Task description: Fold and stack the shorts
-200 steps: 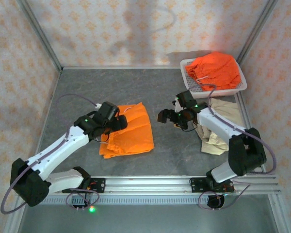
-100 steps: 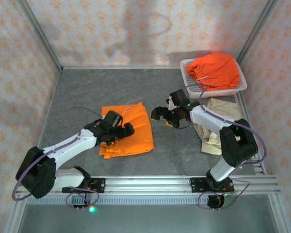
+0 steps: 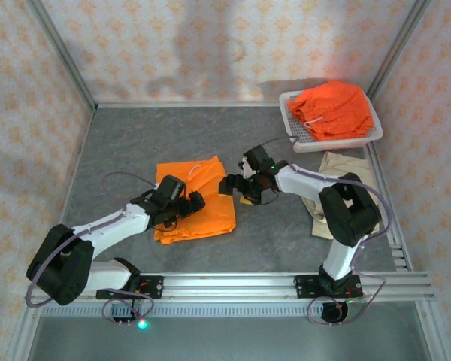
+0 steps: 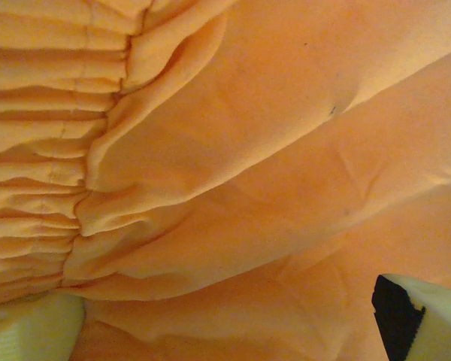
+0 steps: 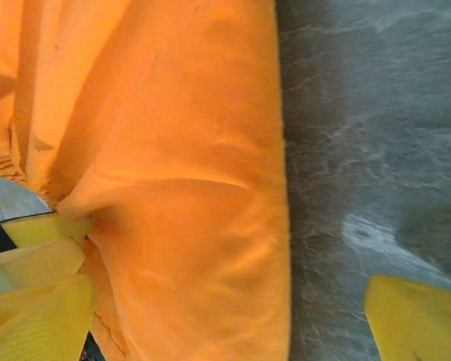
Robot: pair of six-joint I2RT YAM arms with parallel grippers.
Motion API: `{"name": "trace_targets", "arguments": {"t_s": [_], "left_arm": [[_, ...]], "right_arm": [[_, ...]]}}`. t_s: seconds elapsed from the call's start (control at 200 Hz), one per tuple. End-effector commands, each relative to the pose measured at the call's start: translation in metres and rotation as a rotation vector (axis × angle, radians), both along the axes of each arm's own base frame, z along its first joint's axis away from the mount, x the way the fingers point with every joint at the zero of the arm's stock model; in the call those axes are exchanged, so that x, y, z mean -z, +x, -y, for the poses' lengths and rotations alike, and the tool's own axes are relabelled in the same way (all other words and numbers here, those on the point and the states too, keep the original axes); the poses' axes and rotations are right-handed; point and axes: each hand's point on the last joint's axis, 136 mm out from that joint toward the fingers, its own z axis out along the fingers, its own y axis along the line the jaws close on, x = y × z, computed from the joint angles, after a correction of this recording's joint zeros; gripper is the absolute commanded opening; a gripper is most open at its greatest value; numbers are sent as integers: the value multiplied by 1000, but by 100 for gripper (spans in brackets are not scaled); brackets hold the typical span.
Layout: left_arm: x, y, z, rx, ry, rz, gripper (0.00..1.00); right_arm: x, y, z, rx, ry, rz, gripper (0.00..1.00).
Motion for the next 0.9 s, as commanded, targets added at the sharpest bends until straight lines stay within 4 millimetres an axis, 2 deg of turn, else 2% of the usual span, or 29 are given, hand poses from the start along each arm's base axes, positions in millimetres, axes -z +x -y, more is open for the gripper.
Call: {"name": "trace_targets", "arguments": {"t_s": [0.0, 0.275, 0.39, 0.565, 0.711, 0.841, 0.896], "left_arm": [[20, -10, -11, -3, 43, -46, 100], [22, -9, -10, 3, 40, -47, 100], [23, -9, -9, 4, 39, -50, 100], [22, -6, -7, 3, 28, -42, 100], [8, 5, -1, -14, -9, 12, 100], [-23, 19, 2, -11, -26, 102, 100], [-38, 23, 0, 4, -11, 149, 100]], "right_arm": [[-9, 10, -18, -13, 44, 32, 89], [3, 16, -37, -30, 54, 14, 82], [10, 17, -40, -27, 56, -1, 75], [17, 16, -47, -26, 66, -11, 56], [26, 17, -43, -10, 1, 5, 29], [25, 23, -20, -1, -145, 73, 3], [20, 24, -5, -5, -226, 110, 0]]}}
